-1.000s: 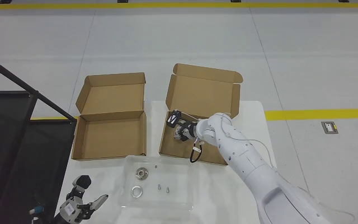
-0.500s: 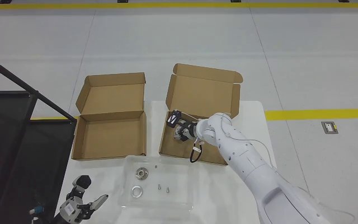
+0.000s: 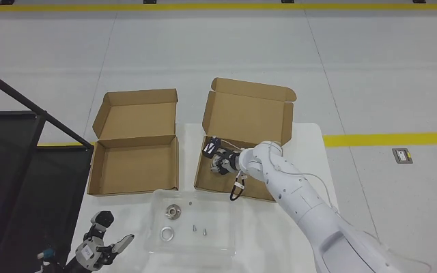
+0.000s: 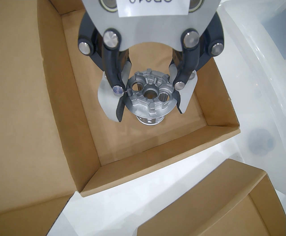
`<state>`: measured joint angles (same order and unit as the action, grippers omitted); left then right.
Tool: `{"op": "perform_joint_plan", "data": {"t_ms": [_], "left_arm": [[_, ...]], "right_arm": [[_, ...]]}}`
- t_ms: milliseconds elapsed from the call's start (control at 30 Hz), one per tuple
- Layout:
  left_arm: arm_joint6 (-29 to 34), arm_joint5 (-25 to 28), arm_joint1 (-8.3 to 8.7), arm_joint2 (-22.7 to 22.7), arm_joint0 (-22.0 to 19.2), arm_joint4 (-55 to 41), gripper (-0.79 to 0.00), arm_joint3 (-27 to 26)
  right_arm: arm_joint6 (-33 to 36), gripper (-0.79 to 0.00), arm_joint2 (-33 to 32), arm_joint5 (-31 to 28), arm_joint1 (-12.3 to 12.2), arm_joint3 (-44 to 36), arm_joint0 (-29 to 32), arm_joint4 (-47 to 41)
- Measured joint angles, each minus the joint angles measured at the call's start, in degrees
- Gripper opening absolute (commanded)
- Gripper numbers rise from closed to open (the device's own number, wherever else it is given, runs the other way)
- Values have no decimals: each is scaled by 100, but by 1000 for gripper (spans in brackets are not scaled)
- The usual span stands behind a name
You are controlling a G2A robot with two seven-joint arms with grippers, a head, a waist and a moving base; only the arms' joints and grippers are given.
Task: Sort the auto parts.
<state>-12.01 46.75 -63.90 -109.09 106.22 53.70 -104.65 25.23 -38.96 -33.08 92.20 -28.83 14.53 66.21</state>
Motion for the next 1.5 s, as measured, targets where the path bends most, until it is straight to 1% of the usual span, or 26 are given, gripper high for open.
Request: {"op": "perform_joint_plan", "data": {"t_ms": [33,200,400,567,600,633,667,700,1000,1200,1300,1400,1500], "left_arm": [[-30,-3,-2,-9,9,-8,-6,-6],[-118,37,-6,-83,58,-14,0,-58],[-238,-10,-18,-132,137,160,0,-175],[-242,-72,-27,-132,187,257,0,-212],[-240,-76,-28,-131,189,258,0,-214],[-240,-77,-28,-131,189,258,0,-214],[-240,-77,-28,-131,189,258,0,-214],[-240,-77,-28,-131,188,257,0,-213],[-240,-75,-28,-131,188,256,0,-213],[-240,-75,-28,-131,188,256,0,-213],[-240,-75,-28,-131,188,256,0,-213],[-240,-75,-28,-131,188,256,0,-213],[-240,-75,-28,-131,188,256,0,-213]], "right_arm": [[-25,-785,-23,-7,-17,-1,-1,24],[-68,-785,-91,37,-92,-66,24,177],[177,-785,-20,547,-141,-434,145,668],[558,-785,81,1030,-138,-718,297,1075],[622,-656,90,1046,-130,-743,312,1095],[692,-394,92,1058,-122,-749,320,1111],[741,-46,92,1078,-117,-746,320,1123],[782,0,93,1095,-109,-744,321,1133],[871,0,80,1030,-56,-736,308,1217],[675,0,-44,967,-101,-988,340,1283],[481,0,-201,848,-220,-1448,458,1414],[408,0,-449,688,-416,-2240,749,1650],[542,0,-782,371,-657,-3317,1235,1917]]}}
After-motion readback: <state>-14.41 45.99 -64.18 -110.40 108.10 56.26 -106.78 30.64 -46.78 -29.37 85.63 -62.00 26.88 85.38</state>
